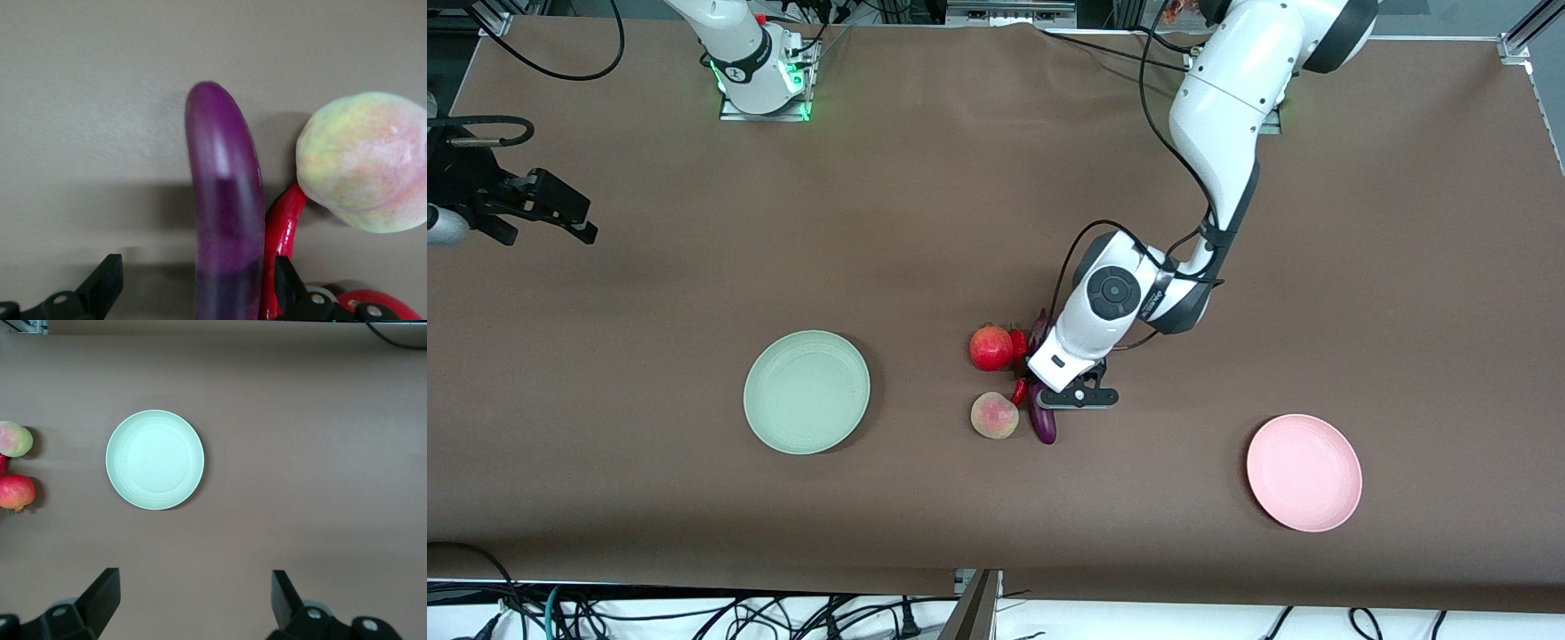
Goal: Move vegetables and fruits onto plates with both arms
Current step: 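Close the left gripper on the eggplant and lift it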
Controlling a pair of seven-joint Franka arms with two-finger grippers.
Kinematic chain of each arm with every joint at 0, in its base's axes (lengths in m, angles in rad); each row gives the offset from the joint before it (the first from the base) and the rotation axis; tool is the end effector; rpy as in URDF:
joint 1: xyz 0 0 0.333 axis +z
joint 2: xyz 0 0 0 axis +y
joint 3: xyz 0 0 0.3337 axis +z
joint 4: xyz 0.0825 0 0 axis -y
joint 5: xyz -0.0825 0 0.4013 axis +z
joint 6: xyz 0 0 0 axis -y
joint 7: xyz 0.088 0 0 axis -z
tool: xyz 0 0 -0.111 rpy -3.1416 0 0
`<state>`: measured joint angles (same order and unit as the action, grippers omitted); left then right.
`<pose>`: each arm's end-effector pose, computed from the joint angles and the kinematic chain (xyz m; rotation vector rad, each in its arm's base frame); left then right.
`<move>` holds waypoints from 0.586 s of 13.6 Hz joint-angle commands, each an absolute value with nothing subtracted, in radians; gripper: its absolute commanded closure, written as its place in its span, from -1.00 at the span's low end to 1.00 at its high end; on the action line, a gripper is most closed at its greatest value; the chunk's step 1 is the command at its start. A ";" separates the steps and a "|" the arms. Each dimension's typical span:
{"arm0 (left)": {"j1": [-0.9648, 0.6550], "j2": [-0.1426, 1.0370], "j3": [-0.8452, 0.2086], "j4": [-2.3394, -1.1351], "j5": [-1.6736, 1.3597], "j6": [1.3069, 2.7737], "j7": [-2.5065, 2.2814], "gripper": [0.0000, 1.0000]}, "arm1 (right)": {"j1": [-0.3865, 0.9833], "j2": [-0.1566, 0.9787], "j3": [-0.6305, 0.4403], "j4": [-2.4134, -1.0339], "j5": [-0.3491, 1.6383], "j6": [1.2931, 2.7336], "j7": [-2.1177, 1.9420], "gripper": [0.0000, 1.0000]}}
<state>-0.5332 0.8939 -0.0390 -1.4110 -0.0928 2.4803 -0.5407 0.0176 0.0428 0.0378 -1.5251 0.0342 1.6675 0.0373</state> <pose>0.6518 -0.4120 0.1765 2.9659 0.0801 0.1489 0.5953 0.0360 0.6449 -3.0974 -0.0254 -0.1517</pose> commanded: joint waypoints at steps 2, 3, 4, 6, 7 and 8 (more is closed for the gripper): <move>-0.591 0.927 0.021 -1.378 -0.072 2.494 -0.565 -0.37 | 0.018 0.049 0.043 -1.508 0.040 1.669 0.026 -1.00; -0.589 0.925 0.023 -1.378 -0.072 2.494 -0.565 0.05 | 0.018 0.049 0.043 -1.508 0.038 1.674 0.028 -1.00; -0.589 0.923 0.025 -1.378 -0.071 2.494 -0.561 0.45 | 0.017 0.061 0.043 -1.505 0.050 1.709 0.026 -1.00; -0.589 0.923 0.034 -1.379 -0.061 2.496 -0.552 0.71 | 0.020 0.107 0.043 -1.505 0.048 1.733 0.023 -1.00; -0.586 0.923 0.034 -1.379 -0.060 2.497 -0.552 0.86 | 0.023 0.107 0.043 -1.508 0.043 1.735 0.026 -1.00; -0.584 0.923 0.034 -1.379 -0.058 2.497 -0.551 1.00 | 0.023 0.110 0.043 -1.505 0.043 1.735 0.025 -1.00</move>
